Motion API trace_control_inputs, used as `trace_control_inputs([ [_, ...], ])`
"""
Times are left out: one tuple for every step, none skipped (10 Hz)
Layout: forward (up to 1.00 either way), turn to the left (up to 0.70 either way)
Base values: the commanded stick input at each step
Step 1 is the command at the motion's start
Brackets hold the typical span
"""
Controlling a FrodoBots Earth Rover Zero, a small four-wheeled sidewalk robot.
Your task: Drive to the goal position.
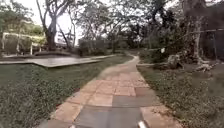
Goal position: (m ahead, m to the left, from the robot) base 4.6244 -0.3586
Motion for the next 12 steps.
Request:
trace_control_inputs([
  [1.0,-0.23],
  [1.0,-0.37],
  [1.0,-0.24],
  [1.0,-0.13],
  [1.0,-0.03],
  [1.0,-0.2],
  [1.0,-0.34],
  [1.0,-0.37],
  [1.0,-0.26],
  [1.0,-0.1],
  [1.0,-0.06],
  [1.0,-0.24],
])
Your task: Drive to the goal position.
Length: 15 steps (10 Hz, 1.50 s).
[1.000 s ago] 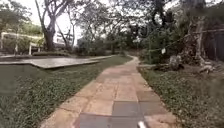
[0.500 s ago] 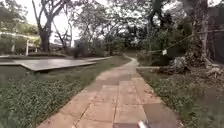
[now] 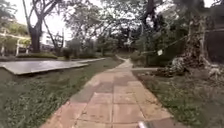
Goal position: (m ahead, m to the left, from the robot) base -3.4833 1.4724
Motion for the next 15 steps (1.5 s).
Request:
trace_control_inputs([
  [1.0,-0.36],
  [1.0,-0.15],
  [1.0,0.0],
  [1.0,0.0],
  [1.0,0.0],
  [1.0,0.0],
  [1.0,0.0],
  [1.0,0.0],
  [1.0,0.0],
  [1.0,0.0],
  [1.0,0.0],
  [1.0,0.0],
  [1.0,0.01],
  [1.0,0.05],
  [1.0,0.09],
])
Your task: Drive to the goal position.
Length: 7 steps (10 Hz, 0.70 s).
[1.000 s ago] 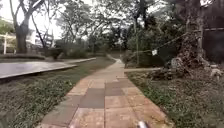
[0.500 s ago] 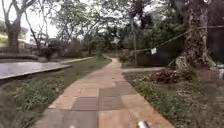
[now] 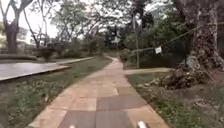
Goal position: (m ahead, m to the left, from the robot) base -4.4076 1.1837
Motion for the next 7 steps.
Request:
trace_control_inputs([
  [1.0,0.27],
  [1.0,0.33],
  [1.0,0.1],
  [1.0,0.0],
  [1.0,0.0],
  [1.0,0.0],
  [1.0,0.0],
])
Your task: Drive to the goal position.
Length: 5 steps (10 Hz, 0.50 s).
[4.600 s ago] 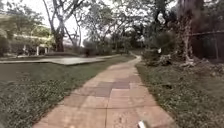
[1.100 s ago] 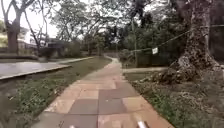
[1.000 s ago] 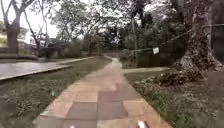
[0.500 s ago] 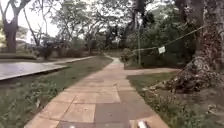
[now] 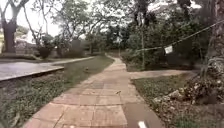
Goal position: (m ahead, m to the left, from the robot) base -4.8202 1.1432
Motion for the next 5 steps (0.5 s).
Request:
trace_control_inputs([
  [1.0,-0.04],
  [1.0,-0.16],
  [1.0,-0.38],
  [1.0,-0.34],
  [1.0,0.0],
])
